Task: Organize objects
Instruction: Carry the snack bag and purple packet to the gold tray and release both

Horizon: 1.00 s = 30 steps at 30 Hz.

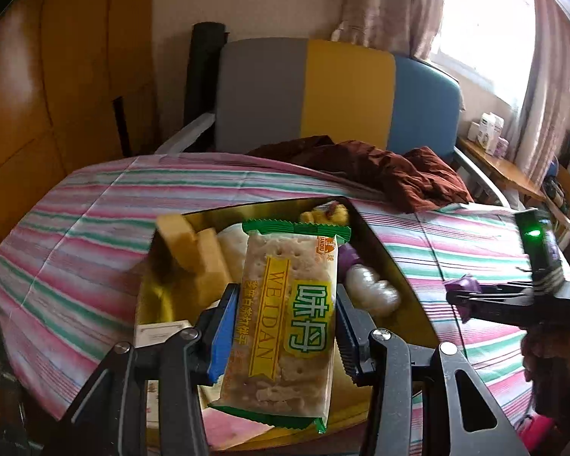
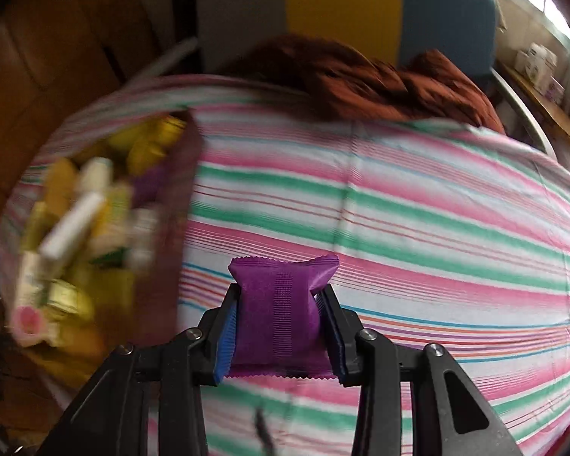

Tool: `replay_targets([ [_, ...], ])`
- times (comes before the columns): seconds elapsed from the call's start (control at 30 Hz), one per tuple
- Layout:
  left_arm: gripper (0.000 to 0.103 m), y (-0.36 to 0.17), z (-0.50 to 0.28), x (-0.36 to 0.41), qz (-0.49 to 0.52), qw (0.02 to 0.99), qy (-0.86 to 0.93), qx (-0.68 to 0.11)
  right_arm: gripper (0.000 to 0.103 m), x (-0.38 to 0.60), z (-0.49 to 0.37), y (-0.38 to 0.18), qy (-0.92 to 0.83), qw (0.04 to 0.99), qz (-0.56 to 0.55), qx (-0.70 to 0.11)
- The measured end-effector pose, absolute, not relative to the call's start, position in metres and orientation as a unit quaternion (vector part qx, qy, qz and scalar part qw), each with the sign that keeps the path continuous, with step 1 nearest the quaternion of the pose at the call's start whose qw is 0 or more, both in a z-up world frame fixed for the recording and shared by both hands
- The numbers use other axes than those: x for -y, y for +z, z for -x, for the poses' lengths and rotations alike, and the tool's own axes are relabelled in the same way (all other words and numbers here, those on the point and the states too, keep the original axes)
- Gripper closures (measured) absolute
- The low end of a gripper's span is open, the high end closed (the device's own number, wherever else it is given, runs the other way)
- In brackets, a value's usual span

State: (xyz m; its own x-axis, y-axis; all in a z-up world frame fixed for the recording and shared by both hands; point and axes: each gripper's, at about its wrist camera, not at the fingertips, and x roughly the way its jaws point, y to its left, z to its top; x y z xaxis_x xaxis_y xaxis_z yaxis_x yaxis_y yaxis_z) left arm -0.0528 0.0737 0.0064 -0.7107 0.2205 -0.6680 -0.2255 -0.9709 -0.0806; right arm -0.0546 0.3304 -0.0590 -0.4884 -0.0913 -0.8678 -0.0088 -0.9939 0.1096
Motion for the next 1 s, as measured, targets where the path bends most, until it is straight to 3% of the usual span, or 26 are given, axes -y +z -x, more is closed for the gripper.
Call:
replay_targets([
  [0.37, 0.056, -0.008, 0.059, -0.018, 0.383, 0.087, 0.919, 0.032, 0.063, -0.228, 0.040, -0.031, -0.869, 0.145, -0.473, 0.022],
  [0.53, 0.055, -0.011, 0.073, -0.025, 0.381, 0.082, 0.921, 0.029, 0.056, -0.212, 0.050, -0.039, -0.868, 0.144, -0.475, 0.022],
  [0.77, 0.054, -0.020, 0.097, -0.040, 0.383, 0.074, 0.921, 0.014, 0.056, -0.210, 0.053, -0.045, -0.868, 0.129, -0.479, 0.036],
  [0.9, 0.028, -0.022, 0.098, -0.044, 0.383, 0.068, 0.921, 0.010, 0.056, -0.211, 0.048, -0.047, -0.869, 0.120, -0.478, 0.043],
  [1.0, 0.022, -0.017, 0.092, -0.044, 0.371, 0.058, 0.927, 0.001, 0.055, -0.214, 0.045, -0.047, -0.873, 0.106, -0.474, 0.049],
])
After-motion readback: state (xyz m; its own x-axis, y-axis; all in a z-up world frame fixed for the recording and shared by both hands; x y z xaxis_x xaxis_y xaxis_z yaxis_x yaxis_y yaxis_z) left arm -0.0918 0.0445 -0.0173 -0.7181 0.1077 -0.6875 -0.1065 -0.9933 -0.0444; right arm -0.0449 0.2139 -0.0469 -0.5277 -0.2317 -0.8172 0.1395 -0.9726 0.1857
